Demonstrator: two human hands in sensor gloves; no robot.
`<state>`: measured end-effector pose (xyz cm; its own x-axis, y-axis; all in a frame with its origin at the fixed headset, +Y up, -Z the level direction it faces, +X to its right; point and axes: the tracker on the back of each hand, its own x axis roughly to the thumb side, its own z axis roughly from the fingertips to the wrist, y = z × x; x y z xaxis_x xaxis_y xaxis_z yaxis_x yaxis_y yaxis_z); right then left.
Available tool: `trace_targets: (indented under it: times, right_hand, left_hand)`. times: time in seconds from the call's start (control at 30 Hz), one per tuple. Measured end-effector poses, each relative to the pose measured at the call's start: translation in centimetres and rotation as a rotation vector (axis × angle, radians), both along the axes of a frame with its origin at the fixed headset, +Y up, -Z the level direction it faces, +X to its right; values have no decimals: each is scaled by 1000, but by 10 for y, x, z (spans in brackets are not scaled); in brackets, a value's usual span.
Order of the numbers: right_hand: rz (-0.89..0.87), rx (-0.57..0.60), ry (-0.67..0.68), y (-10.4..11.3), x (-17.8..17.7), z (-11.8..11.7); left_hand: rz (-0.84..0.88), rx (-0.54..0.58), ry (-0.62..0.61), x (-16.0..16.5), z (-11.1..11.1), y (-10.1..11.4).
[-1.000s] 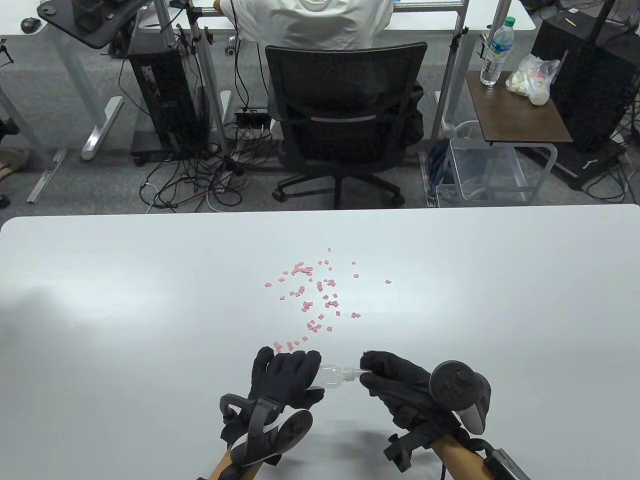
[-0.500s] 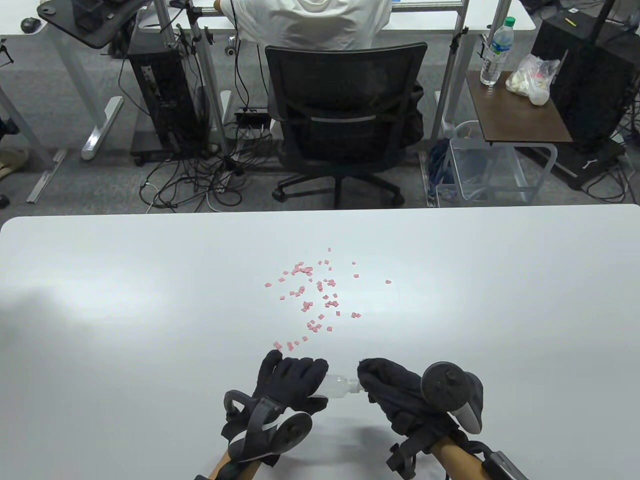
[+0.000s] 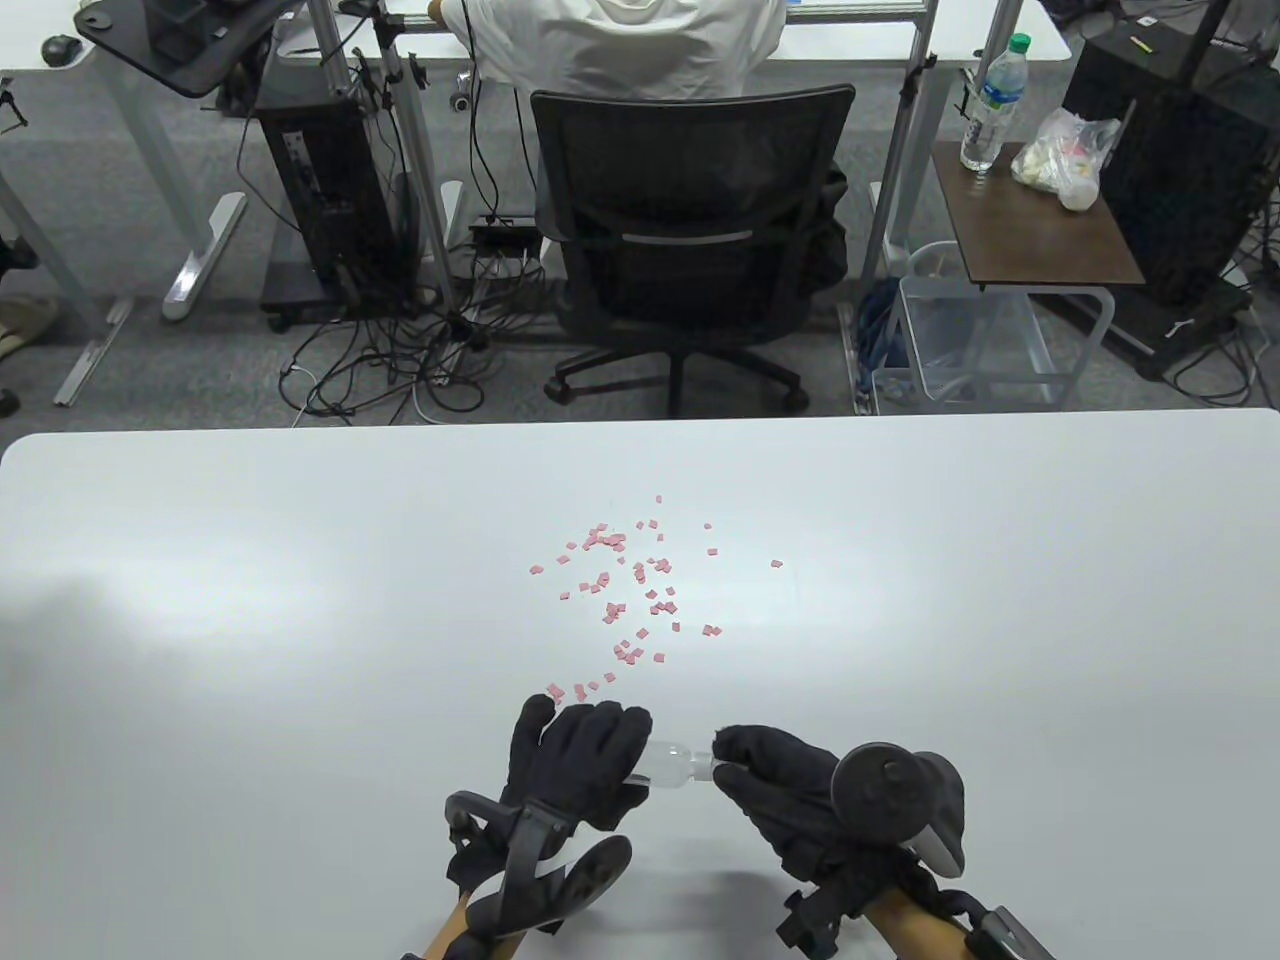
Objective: Squeeze empty conical bottle to blow paper scraps with air puff
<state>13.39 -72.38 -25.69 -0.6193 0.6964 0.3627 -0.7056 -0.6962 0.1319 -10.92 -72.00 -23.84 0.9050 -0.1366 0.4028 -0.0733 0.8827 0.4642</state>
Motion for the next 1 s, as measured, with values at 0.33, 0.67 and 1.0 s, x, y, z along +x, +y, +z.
trace_targets:
  times: [0.33, 0.67, 1.0]
  right_hand:
    - [-1, -48, 17, -7, 2, -3]
    - [64, -55, 2, -2, -8, 3]
    - [-58, 145, -6, 5, 4, 6]
  left_hand:
    - [-87, -38, -38, 4, -3, -1]
    - [-127, 91, -64, 3, 0, -3]
    - [136, -442, -161, -9, -20, -10]
